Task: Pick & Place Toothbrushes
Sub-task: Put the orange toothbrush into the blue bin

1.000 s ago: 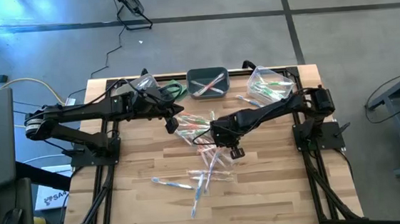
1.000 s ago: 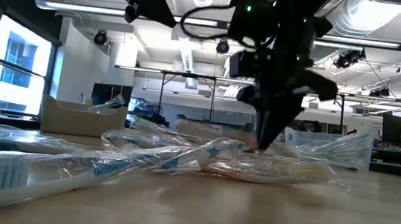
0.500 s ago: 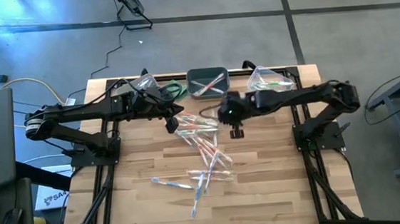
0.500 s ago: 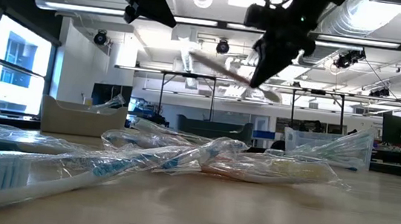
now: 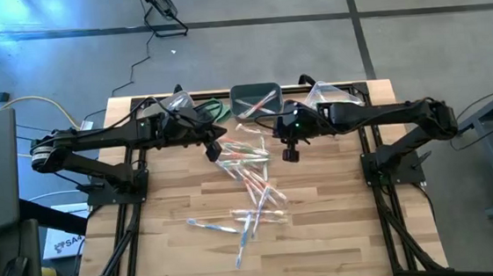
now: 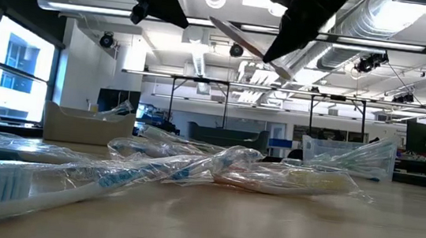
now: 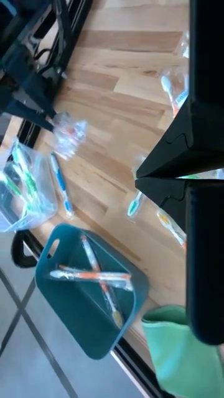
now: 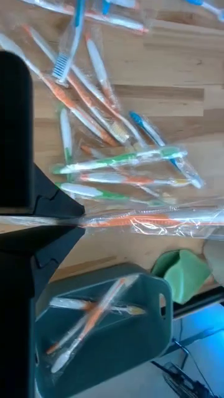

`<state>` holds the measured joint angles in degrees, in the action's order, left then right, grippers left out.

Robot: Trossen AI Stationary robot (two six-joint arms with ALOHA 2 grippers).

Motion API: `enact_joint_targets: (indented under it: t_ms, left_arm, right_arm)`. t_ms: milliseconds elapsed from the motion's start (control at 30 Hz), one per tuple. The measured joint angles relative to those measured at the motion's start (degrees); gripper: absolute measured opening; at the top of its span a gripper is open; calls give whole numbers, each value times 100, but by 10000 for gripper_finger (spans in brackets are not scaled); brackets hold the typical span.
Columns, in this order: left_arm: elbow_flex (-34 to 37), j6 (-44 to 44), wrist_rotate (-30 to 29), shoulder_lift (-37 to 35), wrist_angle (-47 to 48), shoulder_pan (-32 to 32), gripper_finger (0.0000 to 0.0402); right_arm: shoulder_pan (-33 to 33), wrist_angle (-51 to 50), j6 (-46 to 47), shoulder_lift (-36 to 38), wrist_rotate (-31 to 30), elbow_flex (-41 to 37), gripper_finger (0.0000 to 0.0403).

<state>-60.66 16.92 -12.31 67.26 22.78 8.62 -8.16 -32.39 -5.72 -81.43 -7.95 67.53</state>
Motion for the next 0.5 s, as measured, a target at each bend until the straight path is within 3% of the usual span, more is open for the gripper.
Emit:
enact_joint_targets:
  t_ms: [267,500]
  left_arm:
    - [0,-372,-249,0,13,12,0]
    - [0,-795,-263,0,16,440,0]
  right_arm:
    - [-309,541,-208,0,33,0,5]
    - [-802,1029,-436,-44,178,-9,5]
